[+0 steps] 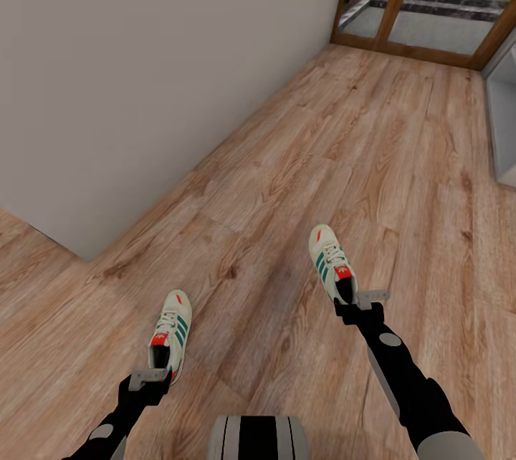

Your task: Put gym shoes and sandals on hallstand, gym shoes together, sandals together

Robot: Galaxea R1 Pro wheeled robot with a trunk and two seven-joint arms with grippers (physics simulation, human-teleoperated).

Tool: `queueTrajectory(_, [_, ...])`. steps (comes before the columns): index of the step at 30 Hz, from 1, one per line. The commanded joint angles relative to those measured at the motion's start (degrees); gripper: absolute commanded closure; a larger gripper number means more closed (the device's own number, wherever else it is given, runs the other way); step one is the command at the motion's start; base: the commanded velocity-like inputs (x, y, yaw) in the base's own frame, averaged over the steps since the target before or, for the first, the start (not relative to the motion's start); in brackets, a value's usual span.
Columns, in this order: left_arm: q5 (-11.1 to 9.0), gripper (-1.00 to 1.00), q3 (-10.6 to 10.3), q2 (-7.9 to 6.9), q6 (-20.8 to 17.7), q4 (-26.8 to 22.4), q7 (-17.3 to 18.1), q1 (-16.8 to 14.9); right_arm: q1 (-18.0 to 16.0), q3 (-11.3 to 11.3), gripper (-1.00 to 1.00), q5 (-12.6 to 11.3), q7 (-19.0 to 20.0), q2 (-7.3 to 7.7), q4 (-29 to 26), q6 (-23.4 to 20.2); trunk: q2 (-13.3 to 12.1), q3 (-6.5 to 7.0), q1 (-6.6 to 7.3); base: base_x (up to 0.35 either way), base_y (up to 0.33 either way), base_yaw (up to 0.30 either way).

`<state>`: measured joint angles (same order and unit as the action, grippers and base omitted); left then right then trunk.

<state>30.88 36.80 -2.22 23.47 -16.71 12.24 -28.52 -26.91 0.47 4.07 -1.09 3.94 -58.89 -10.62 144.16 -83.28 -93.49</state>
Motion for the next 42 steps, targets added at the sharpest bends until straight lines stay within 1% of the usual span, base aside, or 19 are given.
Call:
queueTrajectory(1, [0.25, -1.0, 0.48, 0.02, 0.17, 0.01, 0.42, -0.04, -0.01, 0.05, 1.0, 0.42, -0.14, 0.01, -0.09, -0.37, 0.03, -0.26, -0.01, 0.0, 0.0, 0.0])
queueTrajectory(7, [0.28, -1.0, 0.52, 0.0, 0.17, 0.01, 0.42, -0.04, -0.05, 0.05, 1.0, 0.42, -0.14, 0.01, -0.15, -0.37, 0.11, -1.59, -0.17, 0.0, 0.0, 0.0])
queueTrajectory(42, [0.24, -1.0, 0.59, -0.07, 0.2, 0.01, 0.42, -0.04, -0.01, 0.05, 1.0, 0.42, -0.14, 0.01, -0.17, -0.37, 0.11, -1.59, -0.17, 0.014, 0.0, 0.0])
